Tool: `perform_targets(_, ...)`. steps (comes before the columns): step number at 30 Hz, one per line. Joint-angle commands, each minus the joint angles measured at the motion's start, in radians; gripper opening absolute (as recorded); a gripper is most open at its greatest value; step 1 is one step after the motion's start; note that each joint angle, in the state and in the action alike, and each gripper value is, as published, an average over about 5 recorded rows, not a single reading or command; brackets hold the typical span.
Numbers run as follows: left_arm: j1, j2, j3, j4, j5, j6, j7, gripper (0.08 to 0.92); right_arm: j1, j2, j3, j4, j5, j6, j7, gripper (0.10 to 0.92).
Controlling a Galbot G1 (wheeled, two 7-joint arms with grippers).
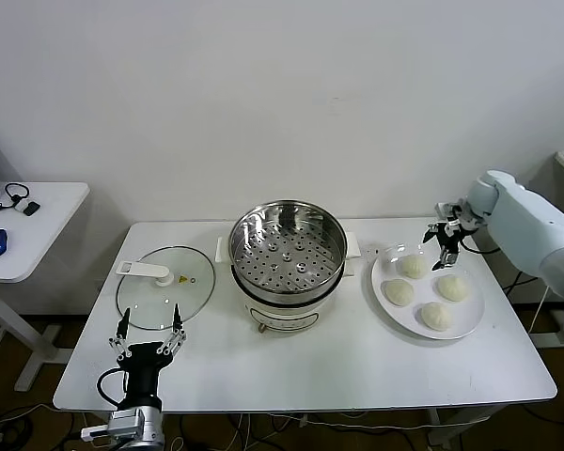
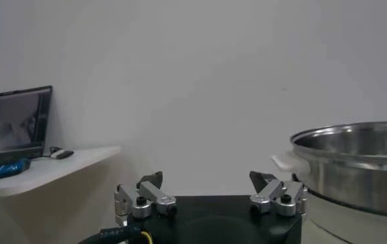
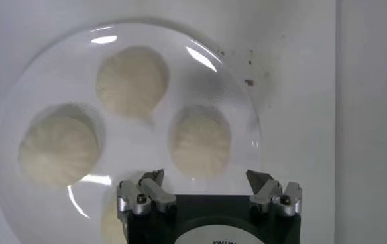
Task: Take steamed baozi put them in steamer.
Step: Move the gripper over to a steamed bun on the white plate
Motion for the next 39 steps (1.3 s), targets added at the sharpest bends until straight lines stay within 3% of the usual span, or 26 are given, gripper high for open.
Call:
perform_targets(1, -0.001, -0.049, -0.005, 0.004, -0.001, -0.004, 0.001, 0.823, -0.035, 0.069, 0.083, -0.098, -0.065, 0.025, -0.010, 0.823)
perform_targets(30, -0.014, -0.049, -0.006, 0.019, -0.013, -0.017, -0.002, 0.823, -0.054, 0.129, 0.171, -0.183, -0.146, 0.039, 0.024, 0.819)
perform_targets(39, -0.018, -0.049, -0.009, 0.020, -0.020, -0.018, -0.001, 0.823, -0.051, 0.136, 0.177, -0.189, -0.162, 0.031, 0.024, 0.655)
